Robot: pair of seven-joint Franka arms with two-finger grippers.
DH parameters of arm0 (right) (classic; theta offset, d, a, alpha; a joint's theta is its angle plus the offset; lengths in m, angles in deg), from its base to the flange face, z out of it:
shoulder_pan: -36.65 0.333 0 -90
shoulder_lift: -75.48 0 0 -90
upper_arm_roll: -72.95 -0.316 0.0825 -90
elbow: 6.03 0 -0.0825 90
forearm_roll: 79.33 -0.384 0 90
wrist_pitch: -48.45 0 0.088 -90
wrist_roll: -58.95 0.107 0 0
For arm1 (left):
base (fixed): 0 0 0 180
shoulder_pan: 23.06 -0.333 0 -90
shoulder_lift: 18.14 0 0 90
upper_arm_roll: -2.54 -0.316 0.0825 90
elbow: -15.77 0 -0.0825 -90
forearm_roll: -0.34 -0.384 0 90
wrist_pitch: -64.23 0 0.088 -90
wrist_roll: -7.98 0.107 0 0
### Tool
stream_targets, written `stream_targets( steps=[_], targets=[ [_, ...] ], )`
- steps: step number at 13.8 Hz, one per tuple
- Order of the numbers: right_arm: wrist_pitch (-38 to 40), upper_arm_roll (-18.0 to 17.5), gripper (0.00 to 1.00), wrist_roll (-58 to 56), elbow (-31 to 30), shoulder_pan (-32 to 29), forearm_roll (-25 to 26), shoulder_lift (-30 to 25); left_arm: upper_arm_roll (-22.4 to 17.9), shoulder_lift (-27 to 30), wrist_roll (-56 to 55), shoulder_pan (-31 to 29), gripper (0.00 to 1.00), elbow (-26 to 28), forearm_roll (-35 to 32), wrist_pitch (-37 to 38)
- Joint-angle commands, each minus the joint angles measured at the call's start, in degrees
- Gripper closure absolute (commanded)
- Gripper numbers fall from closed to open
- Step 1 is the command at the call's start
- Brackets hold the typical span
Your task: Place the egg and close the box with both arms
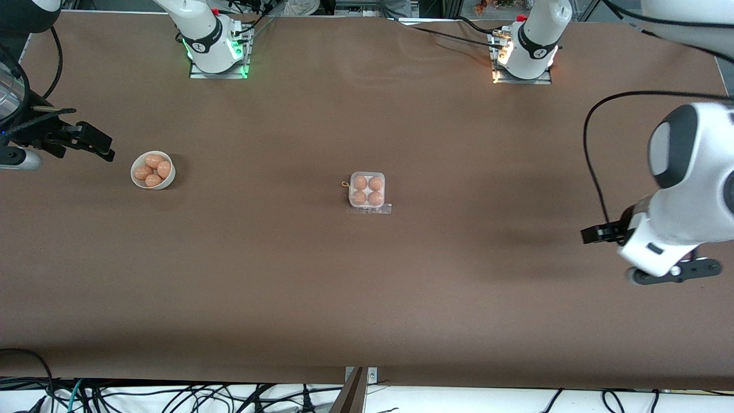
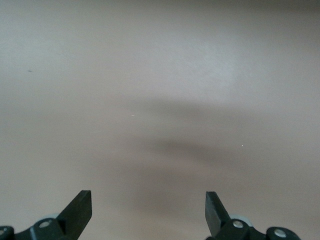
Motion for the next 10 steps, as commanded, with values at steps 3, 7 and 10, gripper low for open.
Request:
stream_targets(
  steps=[3,7,10],
  targets=[
    [-0.37,-0.75,0.00,-0.12,-0.69,-0.83,0.18,-0.75,0.48,12.31,2.31,-1.33,0.00,12.51,-0.74,-3.63],
    [-0.45,-0.75,0.00,-0.12,-0.69,-0.83,0.18,-0.75,1.09,18.58,6.36,-6.50,0.00,19.57,2.23,-4.89],
    [-0.37,-0.75,0.00,-0.03,-0.69,-0.83,0.18,-0.75,1.09,19.55,6.19,-7.57,0.00,20.28,3.22,-5.67]
  ],
)
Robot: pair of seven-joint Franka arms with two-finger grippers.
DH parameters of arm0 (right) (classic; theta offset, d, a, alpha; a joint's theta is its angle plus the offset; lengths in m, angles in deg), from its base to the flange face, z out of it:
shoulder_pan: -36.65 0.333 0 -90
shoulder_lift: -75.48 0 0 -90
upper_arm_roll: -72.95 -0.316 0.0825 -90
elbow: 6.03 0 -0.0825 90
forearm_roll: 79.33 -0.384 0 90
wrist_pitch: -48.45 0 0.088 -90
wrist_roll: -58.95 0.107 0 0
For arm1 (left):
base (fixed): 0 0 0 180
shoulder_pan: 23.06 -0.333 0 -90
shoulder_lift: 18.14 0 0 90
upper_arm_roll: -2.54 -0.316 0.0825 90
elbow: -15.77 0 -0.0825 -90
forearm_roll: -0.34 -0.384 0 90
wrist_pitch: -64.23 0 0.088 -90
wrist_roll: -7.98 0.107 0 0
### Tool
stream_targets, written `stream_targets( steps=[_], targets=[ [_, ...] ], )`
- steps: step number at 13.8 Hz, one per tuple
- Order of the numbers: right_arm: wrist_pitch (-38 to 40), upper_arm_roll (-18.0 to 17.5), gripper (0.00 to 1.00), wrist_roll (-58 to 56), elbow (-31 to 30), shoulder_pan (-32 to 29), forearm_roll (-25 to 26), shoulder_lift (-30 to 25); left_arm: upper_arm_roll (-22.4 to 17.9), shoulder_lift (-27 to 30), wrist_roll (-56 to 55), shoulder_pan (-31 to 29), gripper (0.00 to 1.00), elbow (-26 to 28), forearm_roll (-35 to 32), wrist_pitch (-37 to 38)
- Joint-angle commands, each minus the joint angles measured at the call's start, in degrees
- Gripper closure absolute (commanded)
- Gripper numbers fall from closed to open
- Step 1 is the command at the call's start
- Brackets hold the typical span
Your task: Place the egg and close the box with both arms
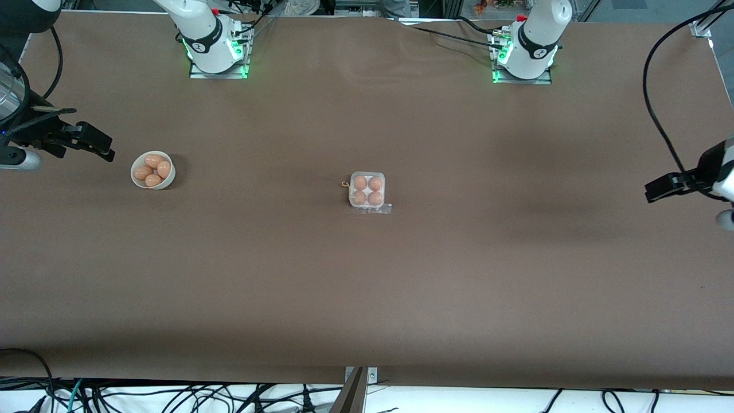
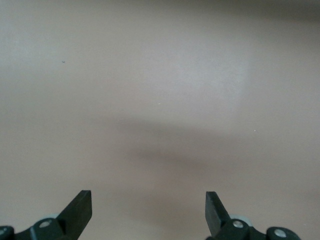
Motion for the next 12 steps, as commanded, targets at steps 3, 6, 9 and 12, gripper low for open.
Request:
stream_targets(
  steps=[3,6,9,12],
  targets=[
    [-0.45,-0.75,0.00,-0.03,-0.68,-0.82,0.18,-0.76,0.96,5.10,-0.02,-0.50,0.00,9.25,3.52,-8.49],
    [-0.37,-0.75,0.00,-0.03,-0.68,-0.82,0.18,-0.76,0.96,6.43,0.69,-0.76,0.00,9.53,3.71,-8.16],
    [-0.28,-0.75,0.00,-0.03,-0.68,-0.82,0.18,-0.76,1.05,7.57,0.77,-1.11,0.00,9.88,3.97,-7.98],
    [-0.28,-0.75,0.00,-0.03,-0.68,-0.82,0.18,-0.76,2.10,8.98,0.51,-1.46,0.00,10.93,3.97,-7.81]
  ],
)
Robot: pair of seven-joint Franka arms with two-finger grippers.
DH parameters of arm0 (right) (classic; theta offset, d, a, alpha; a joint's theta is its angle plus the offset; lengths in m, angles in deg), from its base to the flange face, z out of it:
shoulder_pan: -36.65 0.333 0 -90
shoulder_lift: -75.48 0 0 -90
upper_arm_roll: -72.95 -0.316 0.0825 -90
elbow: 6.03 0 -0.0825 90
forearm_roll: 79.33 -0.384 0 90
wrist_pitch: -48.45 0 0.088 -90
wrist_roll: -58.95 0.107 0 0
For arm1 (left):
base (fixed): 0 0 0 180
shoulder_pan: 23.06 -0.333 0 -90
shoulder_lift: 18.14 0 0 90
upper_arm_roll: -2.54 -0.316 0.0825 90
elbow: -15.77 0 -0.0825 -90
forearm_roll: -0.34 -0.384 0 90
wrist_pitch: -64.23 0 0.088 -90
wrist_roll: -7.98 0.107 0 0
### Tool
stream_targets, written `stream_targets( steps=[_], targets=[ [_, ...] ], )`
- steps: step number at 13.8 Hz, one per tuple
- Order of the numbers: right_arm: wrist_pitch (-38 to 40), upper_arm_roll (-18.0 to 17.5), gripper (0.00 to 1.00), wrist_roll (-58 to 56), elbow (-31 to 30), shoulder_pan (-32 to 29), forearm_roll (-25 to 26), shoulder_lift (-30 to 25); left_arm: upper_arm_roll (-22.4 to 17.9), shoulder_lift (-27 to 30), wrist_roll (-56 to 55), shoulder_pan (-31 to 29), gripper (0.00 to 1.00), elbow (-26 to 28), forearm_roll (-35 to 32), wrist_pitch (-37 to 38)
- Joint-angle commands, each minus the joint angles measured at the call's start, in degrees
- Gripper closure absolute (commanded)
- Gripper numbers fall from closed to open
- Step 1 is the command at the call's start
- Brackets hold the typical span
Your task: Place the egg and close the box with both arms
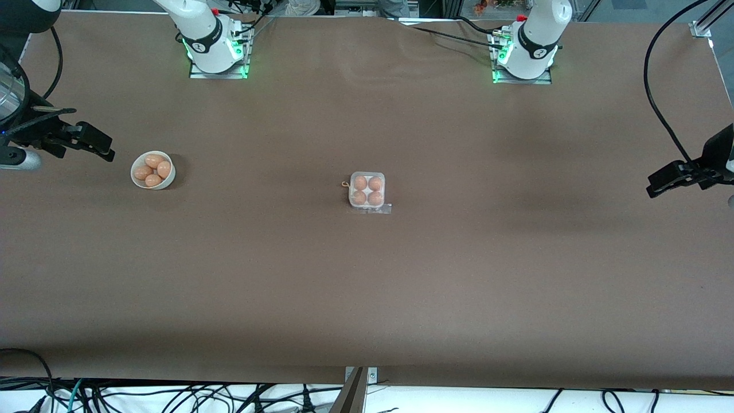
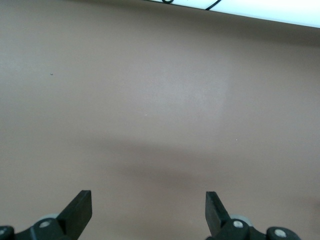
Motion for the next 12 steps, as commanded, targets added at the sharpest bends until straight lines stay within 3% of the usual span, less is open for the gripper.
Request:
stream_targets(
  steps=[1,12],
  targets=[
    [-0.28,-0.75,0.00,-0.12,-0.68,-0.83,0.18,-0.76,2.20,2.93,0.08,-1.54,0.00,3.58,1.20,-0.43],
    [-0.19,-0.75,0.00,-0.12,-0.68,-0.83,0.18,-0.76,2.47,0.21,0.08,-1.90,0.00,2.62,0.93,1.94]
  ],
)
